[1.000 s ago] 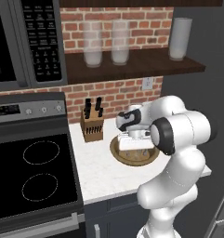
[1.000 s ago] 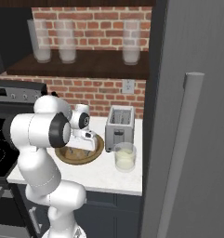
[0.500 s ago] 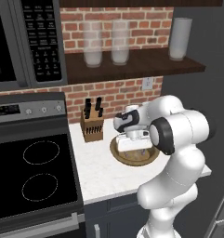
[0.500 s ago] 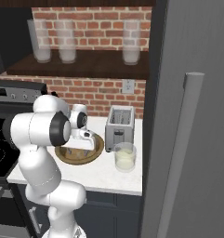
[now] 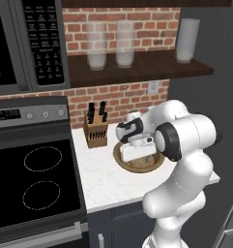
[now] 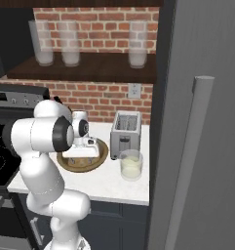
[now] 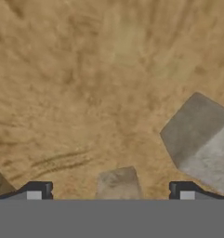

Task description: Grab a lemon wedge from the fridge and one ice cube from the ice bowl, and put them in the glass of lemonade.

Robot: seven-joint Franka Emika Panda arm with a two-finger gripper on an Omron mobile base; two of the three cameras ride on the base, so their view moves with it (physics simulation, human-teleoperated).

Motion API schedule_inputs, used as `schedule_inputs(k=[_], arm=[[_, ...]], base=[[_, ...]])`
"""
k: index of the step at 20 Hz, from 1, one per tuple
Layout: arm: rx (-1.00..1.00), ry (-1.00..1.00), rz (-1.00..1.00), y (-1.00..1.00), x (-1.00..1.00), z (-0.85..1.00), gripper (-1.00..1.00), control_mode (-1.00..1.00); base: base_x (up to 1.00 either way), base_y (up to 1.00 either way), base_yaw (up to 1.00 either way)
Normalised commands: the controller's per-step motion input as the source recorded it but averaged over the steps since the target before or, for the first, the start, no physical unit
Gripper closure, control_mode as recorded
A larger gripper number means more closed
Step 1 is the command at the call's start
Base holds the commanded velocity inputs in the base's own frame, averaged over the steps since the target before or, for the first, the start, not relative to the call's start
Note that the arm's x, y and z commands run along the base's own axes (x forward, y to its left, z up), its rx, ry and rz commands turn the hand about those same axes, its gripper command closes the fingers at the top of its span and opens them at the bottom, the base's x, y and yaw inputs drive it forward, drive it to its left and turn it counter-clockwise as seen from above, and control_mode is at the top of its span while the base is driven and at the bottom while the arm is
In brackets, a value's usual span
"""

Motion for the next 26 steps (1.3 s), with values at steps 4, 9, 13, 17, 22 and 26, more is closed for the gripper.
schedule_inputs(k=[4,9,13,17,22,26], arm=[[0.0,-0.02,0.19,-0.07,0.0,-0.04,-1.0,-1.0],[0.0,0.0,0.12,-0.08,0.06,0.0,-1.0,-1.0],[0.05,-0.05,0.06,-0.14,0.18,0.0,-1.0,-1.0],[0.15,-0.04,0.05,-0.01,0.07,0.0,-1.0,-1.0],[0.17,-0.01,0.05,0.0,0.1,-0.01,-1.0,-1.0],[0.09,0.0,0.04,0.0,-0.02,0.0,-1.0,-1.0]], base=[[0.0,0.0,0.0],[0.0,0.0,0.0],[0.0,0.0,0.0],[0.0,0.0,0.0],[0.0,0.0,0.0],[0.0,0.0,0.0]])
